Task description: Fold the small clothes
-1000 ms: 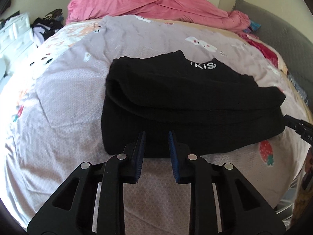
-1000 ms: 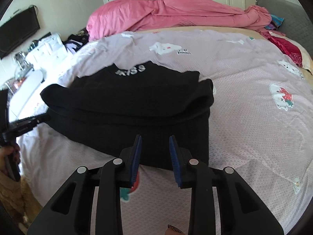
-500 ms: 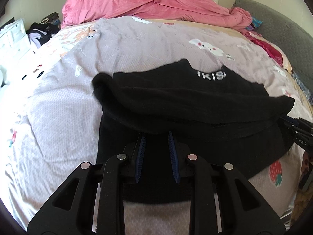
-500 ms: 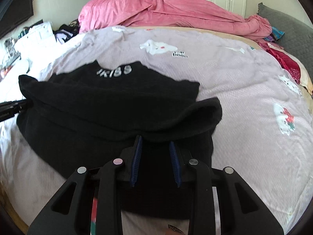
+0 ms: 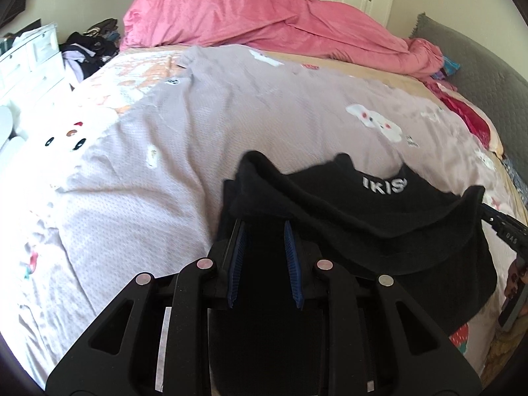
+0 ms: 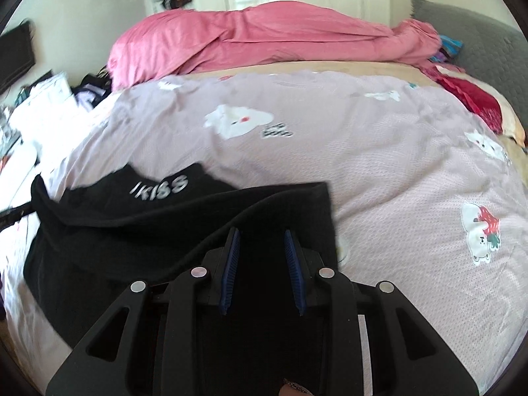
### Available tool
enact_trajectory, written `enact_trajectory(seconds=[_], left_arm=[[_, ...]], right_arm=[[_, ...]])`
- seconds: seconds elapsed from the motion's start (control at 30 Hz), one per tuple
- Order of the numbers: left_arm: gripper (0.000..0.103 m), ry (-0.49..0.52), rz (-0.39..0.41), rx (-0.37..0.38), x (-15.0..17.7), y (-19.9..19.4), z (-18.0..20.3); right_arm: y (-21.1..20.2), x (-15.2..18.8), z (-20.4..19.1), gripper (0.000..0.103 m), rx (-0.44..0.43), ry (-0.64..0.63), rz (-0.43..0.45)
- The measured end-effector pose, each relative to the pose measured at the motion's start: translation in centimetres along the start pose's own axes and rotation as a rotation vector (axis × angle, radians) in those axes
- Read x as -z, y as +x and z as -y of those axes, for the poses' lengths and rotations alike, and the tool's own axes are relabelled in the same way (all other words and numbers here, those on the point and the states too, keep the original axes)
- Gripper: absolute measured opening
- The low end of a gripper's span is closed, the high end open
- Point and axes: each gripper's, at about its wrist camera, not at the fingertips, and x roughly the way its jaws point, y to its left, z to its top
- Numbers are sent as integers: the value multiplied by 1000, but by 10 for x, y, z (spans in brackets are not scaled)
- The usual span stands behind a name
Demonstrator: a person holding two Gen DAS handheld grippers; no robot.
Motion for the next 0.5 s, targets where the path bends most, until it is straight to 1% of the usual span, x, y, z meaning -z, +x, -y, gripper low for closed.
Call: enact_trajectory(seconds=[0.13, 0.23, 0.3, 0.37, 0.4, 0.43, 0.5], left_arm=[[18, -35, -4, -9, -3, 3, -14], [24, -58, -19, -8, -2, 8, -23], [24, -71, -31, 5, 0, 11, -27], [24, -82, -47, 18, 1, 16, -29], [24, -85, -52, 23, 2, 17, -30], [24, -87, -59, 27, 2, 20, -29], [26, -90, -68, 39, 2, 24, -28]], right_arm=[[-1, -4, 20, 28, 24, 55, 9], [-2, -2, 33, 28, 32, 85, 8], [-2, 2, 40, 29, 37, 100, 1], [1, 5, 42, 36, 18, 99, -16], [2, 6, 42, 43, 14, 92, -23], [4, 7, 41, 45, 13, 81, -29], [11, 8, 39, 45, 10, 66, -49]])
